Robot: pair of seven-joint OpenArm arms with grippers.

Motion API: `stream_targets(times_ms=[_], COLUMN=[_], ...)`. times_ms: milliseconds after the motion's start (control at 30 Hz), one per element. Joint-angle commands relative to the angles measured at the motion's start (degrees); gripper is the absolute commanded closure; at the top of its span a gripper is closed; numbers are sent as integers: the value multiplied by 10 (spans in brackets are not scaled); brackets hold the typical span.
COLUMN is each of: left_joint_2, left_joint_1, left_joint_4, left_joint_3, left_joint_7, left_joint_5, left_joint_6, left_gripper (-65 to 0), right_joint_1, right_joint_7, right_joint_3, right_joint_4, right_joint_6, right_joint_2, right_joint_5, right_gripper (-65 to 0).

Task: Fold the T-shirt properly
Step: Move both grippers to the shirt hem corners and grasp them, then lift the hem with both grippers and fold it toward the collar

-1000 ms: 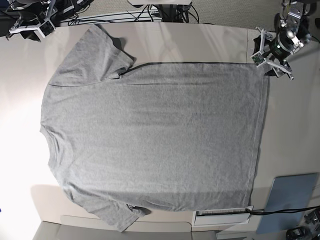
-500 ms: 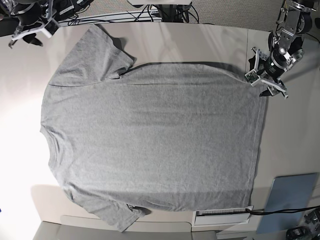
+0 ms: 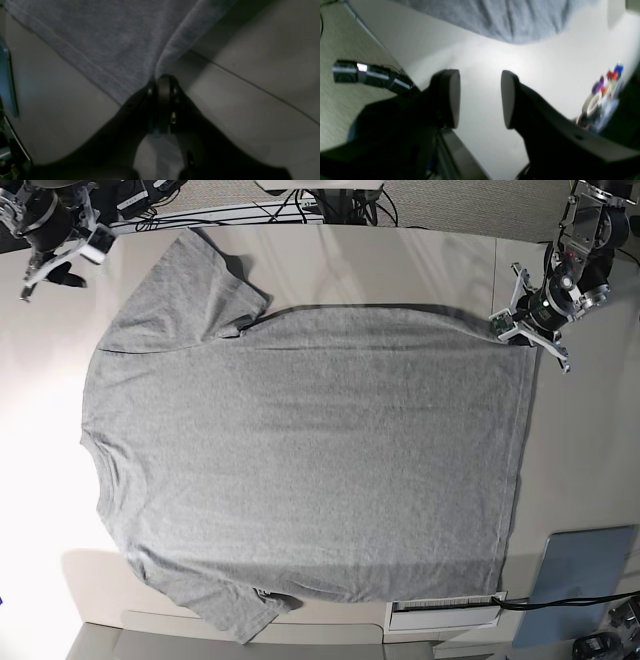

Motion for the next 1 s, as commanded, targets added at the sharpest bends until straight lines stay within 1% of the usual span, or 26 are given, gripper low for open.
stream_targets(times_ms=[0,100,167,333,467,667,867,900,933,967], left_joint_2=[-4,-4,-3,-3,-3,-3,-3,-3,-3,-3], left_joint_1=[21,21,21,21,21,21,21,21,21,21], left_joint_4=[-18,-18,-17,-17,-17,-17,-17,-17,-17,-17], left_joint_3=[7,7,7,7,7,7,7,7,7,7], left_joint_7=[59,55,55,55,55,55,55,55,55,55], left_joint_5=[19,19,20,19,19,19,20,20,20,19], left_joint_6=[-55,-17,-3,-2,-2,0,0,1,0,0], left_gripper=[0,0,0,0,0,0,0,0,0,0], right_joint_1=[5,49,79,138,185,261,304,308,311,312], right_joint_7=[7,1,-9,-12,-14,-21,-43,-46,-46,-47], right_joint_3=[-11,-70,-108,-191,-247,-314,-361,-363,-363,-363], right_joint_4=[-6,-39,-64,-117,-154,-198,-208,-208,-209,-209], right_joint_6=[-6,-6,-6,-27,-56,-57,-54,-46,-38,-35], right_joint_2=[12,16,16,16,16,16,16,16,16,16], right_joint_5=[-15,-59,-76,-119,-136,-136,-135,-135,-135,-131], right_gripper=[-264,-264,-264,-264,-264,-264,-263,-250,-215,-158])
